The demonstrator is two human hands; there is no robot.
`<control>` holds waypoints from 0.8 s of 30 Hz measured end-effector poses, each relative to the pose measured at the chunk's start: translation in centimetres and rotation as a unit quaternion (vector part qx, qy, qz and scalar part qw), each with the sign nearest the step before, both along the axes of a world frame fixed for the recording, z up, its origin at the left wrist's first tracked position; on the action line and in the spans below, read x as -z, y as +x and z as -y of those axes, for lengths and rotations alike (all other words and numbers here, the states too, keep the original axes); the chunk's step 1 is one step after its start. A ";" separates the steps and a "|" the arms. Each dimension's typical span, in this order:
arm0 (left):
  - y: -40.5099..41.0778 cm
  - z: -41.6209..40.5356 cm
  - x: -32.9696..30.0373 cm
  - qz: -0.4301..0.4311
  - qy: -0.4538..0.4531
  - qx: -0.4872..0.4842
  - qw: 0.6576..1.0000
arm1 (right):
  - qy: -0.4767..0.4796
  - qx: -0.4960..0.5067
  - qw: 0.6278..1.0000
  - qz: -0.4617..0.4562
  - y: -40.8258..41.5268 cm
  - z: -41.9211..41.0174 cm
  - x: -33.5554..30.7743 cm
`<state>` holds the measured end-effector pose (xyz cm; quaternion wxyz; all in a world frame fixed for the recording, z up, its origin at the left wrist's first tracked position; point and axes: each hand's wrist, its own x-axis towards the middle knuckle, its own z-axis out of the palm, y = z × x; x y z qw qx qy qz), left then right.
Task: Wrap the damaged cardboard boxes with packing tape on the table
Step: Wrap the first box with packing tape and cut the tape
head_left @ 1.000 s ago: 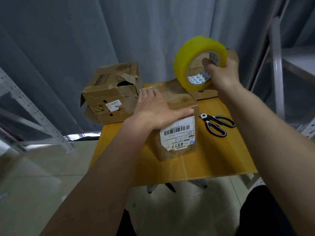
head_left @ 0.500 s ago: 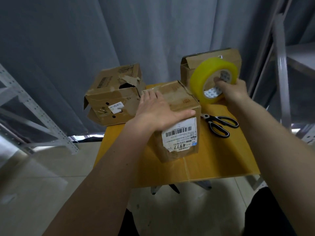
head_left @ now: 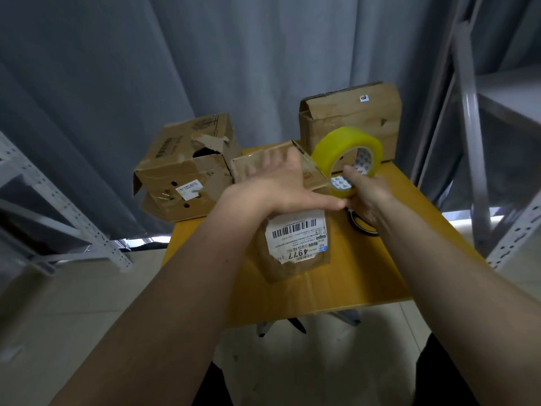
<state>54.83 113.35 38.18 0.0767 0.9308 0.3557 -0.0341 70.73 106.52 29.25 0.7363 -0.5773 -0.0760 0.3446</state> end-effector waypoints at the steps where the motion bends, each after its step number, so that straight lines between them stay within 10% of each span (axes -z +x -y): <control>1: 0.5 0.3 0.2 0.014 0.002 0.012 1.000 | -0.003 0.000 1.000 -0.007 0.0 0.0 0.1; 12: 0.5 -0.6 1.3 0.021 0.018 0.052 0.998 | 0.143 -0.090 0.954 -0.247 -3.4 -0.6 -0.2; 24: -7.5 -2.9 1.8 0.253 -0.001 0.030 0.967 | 0.063 -0.040 0.995 0.063 -7.2 -4.0 -7.8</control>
